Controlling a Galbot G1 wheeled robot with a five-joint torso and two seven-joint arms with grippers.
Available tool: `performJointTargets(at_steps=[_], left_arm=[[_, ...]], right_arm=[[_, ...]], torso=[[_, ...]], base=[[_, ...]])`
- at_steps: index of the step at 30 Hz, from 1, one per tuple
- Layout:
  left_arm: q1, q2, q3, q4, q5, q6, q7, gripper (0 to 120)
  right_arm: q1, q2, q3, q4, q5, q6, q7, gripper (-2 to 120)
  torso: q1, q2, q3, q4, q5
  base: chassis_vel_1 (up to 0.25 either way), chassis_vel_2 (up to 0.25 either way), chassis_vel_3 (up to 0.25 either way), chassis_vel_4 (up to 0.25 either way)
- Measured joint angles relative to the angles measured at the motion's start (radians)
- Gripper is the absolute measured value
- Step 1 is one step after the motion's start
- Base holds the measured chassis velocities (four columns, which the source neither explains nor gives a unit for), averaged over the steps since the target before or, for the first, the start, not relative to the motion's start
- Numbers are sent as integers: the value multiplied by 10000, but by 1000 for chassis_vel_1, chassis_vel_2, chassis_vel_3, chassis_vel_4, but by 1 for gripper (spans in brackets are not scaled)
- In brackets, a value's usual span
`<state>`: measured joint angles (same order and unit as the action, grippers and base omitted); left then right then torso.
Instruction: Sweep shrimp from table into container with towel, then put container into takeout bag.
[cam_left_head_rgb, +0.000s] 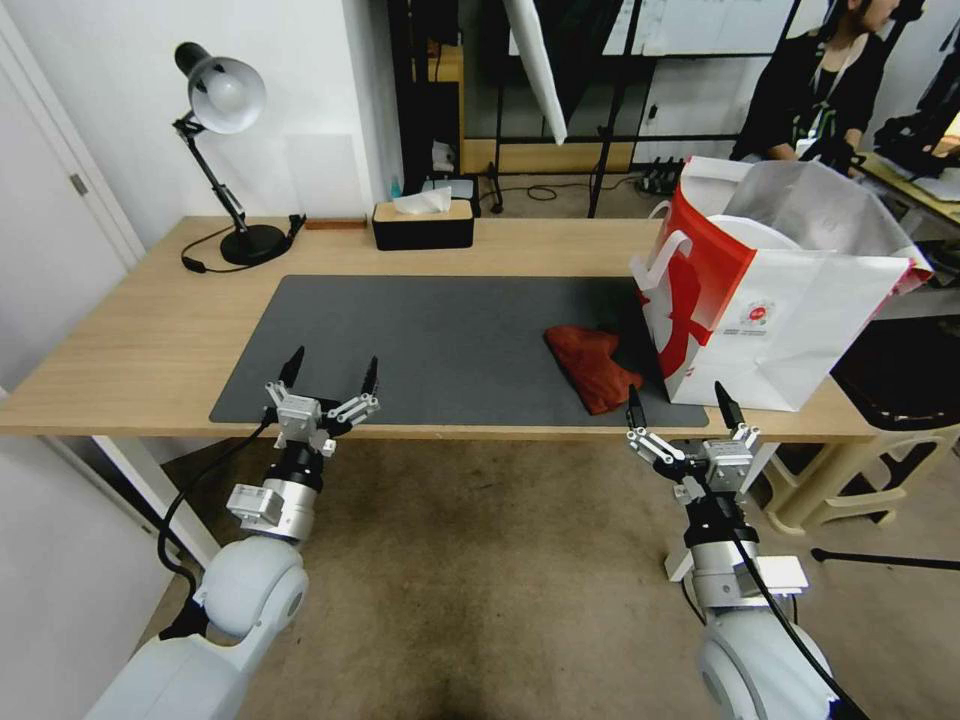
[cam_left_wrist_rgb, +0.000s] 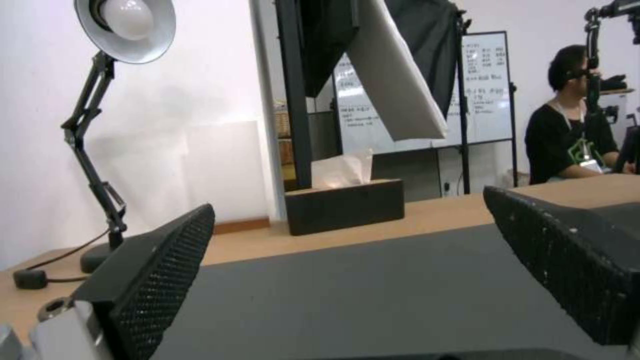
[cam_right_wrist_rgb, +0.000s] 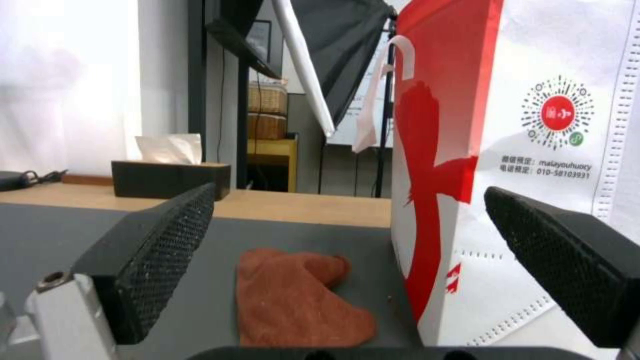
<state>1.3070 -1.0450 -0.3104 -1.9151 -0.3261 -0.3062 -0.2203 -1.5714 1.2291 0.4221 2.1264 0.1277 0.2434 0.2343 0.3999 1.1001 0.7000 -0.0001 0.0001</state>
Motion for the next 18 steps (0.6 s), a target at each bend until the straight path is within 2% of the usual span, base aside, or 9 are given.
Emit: performJointTargets(at_steps=[18], left_arm=[[-38, 12, 15, -14, -7, 72, -10, 100]], right_arm=[[-9, -4, -5, -9, 0, -19, -19, 100]], torso=[[1, -2, 0, 0, -1]], base=[[0, 0, 0, 0]])
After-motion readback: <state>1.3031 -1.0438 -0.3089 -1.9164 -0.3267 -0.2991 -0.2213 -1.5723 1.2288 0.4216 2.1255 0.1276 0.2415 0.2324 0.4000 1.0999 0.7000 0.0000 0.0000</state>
